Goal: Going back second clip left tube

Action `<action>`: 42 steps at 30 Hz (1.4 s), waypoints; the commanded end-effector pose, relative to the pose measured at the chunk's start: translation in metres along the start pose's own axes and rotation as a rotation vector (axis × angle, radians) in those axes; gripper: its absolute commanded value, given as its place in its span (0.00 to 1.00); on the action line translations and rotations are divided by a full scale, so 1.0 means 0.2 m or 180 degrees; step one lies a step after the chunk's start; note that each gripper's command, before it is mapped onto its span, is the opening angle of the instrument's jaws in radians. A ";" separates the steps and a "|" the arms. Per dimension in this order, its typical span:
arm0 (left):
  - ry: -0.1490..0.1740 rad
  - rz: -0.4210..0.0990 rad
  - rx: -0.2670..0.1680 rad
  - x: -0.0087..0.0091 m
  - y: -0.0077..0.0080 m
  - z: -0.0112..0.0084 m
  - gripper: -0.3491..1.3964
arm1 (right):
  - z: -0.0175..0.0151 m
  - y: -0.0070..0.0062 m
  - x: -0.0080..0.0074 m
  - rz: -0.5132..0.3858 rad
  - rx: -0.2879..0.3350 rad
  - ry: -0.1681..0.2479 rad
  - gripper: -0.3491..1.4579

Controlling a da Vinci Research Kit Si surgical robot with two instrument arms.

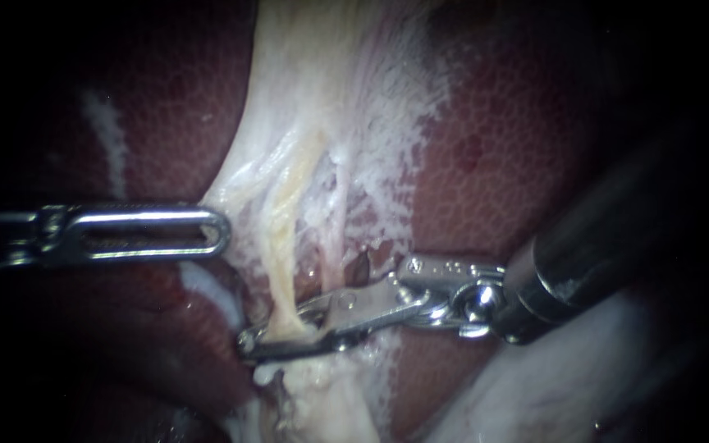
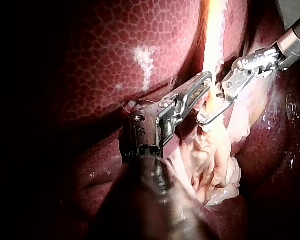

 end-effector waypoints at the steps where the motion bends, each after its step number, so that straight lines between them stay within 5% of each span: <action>1: -0.0001 0.0001 -0.0001 0.000 0.000 0.000 0.00 | 0.000 0.000 0.000 -0.0002 0.0001 0.0000 0.00; 7: -0.0001 0.0001 -0.0001 0.000 0.000 0.000 0.00 | 0.000 0.000 0.000 -0.0003 0.0004 -0.0001 0.02; 13: -0.0001 0.0002 -0.0002 0.000 0.000 0.000 0.00 | 0.001 -0.001 0.001 -0.0245 0.0005 -0.0013 0.38; 18: -0.0001 0.0002 -0.0001 0.001 0.000 0.000 0.00 | 0.003 0.000 0.006 -0.0666 -0.0044 0.0049 0.48; 27: -0.0001 0.0002 -0.0001 0.001 0.000 0.000 0.00 | 0.003 0.000 0.007 -0.1033 -0.0192 0.0070 0.52; 42: -0.0003 0.0005 -0.0003 0.001 0.000 0.000 0.00 | 0.003 0.000 0.007 -0.1129 -0.0186 0.0072 0.52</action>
